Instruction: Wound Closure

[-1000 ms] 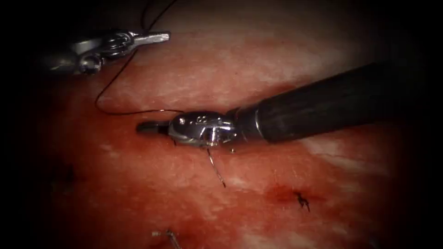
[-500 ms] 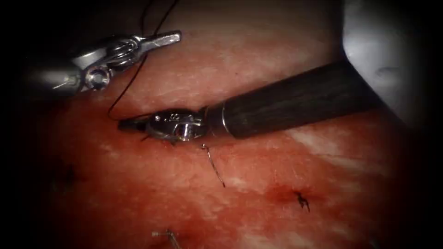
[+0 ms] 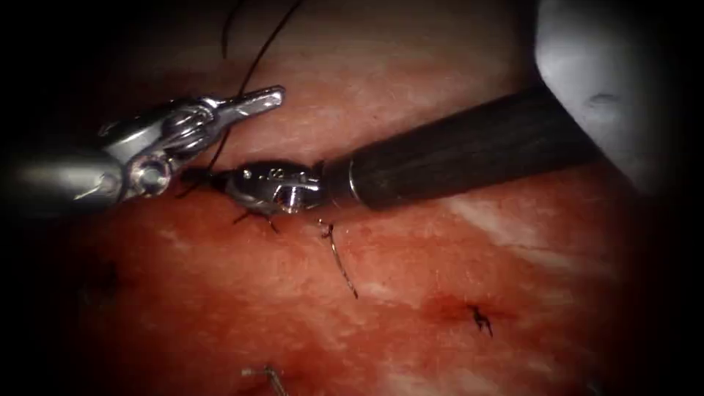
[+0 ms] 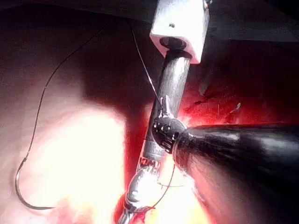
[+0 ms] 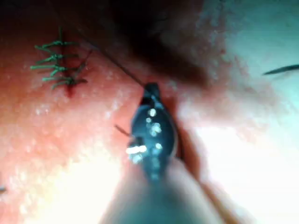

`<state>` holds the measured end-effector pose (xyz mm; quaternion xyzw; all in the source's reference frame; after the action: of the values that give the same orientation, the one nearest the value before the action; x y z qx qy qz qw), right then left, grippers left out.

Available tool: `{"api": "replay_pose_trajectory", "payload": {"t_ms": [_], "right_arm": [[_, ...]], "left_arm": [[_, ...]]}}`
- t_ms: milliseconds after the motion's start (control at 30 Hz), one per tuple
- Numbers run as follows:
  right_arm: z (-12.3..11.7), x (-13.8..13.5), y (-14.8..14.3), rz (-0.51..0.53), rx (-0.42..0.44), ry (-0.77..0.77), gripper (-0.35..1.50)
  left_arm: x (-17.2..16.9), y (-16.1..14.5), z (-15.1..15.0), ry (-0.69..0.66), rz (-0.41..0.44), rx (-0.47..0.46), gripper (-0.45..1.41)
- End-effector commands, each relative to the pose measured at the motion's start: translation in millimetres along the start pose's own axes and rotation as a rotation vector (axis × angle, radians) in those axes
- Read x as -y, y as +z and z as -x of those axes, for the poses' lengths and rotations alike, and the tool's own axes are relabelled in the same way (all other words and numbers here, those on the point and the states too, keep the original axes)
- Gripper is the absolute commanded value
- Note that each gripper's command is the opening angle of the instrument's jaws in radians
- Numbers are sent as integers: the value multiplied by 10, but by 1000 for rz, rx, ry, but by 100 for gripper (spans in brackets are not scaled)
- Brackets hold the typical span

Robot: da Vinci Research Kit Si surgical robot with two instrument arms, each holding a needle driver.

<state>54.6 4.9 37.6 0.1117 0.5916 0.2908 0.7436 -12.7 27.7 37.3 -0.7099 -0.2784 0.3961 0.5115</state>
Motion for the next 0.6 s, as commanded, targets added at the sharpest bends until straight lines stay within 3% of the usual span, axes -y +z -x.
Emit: {"api": "replay_pose_trajectory", "payload": {"t_ms": [33, 367, 600], "right_arm": [[0, -2, -2, 8, -21, 10, -35], [-16, -9, -18, 80, -156, 57, -21], [-31, -18, -22, 121, -187, 79, -5]], "left_arm": [[4, -1, 5, 0, -7, -13, -45], [1, -24, 15, -1, -16, -56, -45], [2, -35, 38, -30, -13, -67, -45]]}}
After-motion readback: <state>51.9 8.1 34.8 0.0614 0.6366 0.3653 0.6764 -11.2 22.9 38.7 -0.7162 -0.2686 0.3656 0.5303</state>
